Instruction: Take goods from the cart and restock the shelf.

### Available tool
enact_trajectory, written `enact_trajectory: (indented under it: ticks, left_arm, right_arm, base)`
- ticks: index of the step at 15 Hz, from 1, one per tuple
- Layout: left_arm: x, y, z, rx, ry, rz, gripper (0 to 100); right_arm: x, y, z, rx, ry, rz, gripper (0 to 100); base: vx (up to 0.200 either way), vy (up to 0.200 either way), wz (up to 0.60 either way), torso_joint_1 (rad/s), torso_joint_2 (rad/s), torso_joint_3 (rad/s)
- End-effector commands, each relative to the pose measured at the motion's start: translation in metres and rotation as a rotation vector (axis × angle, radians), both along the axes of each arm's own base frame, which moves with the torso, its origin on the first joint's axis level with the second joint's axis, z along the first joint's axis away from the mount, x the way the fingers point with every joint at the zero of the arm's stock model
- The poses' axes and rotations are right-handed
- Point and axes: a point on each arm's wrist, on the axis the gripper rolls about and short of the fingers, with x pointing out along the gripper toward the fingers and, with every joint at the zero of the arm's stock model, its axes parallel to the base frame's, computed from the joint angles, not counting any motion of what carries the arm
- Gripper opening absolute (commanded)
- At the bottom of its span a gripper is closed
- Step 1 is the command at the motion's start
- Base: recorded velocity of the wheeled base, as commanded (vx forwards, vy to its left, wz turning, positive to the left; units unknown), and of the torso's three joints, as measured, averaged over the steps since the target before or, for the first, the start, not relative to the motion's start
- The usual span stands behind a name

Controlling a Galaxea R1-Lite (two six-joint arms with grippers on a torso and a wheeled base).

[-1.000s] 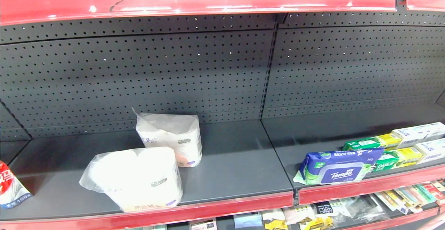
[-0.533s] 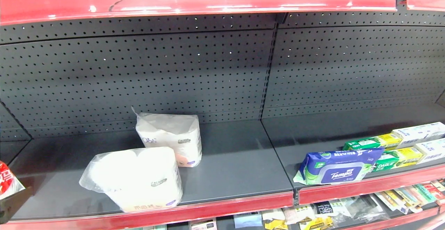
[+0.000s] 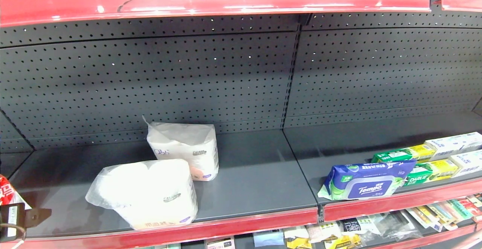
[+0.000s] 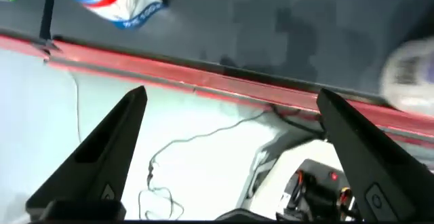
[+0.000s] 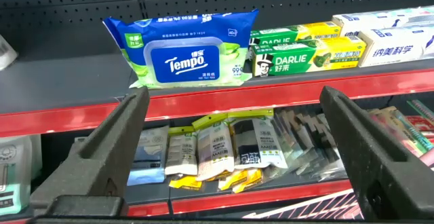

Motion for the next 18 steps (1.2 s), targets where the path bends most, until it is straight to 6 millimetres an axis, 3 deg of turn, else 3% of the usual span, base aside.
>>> enact_trajectory:
  ticks: [1,8,18]
  left_arm:
    - [0.014,0.008,-0.028,-0.030,0.075,0.011,100]
    - [0.045,0.014,-0.056,-0.117,0.082,-0.063,100]
    - [0.082,-0.012,-0.069,-0.139,0.142,-0.227,100]
  right_arm:
    - [0.000,0.000,0.000,0.000,0.000,0.000,100]
    - [0.000,0.000,0.000,0.000,0.000,0.000,100]
    - [0.000,0.000,0.000,0.000,0.000,0.000,100]
  base:
    - [0.000,0.000,0.00,0.000,0.00,0.000]
    - [0.000,0.000,0.00,0.000,0.00,0.000]
    - [0.000,0.000,0.00,0.000,0.00,0.000]
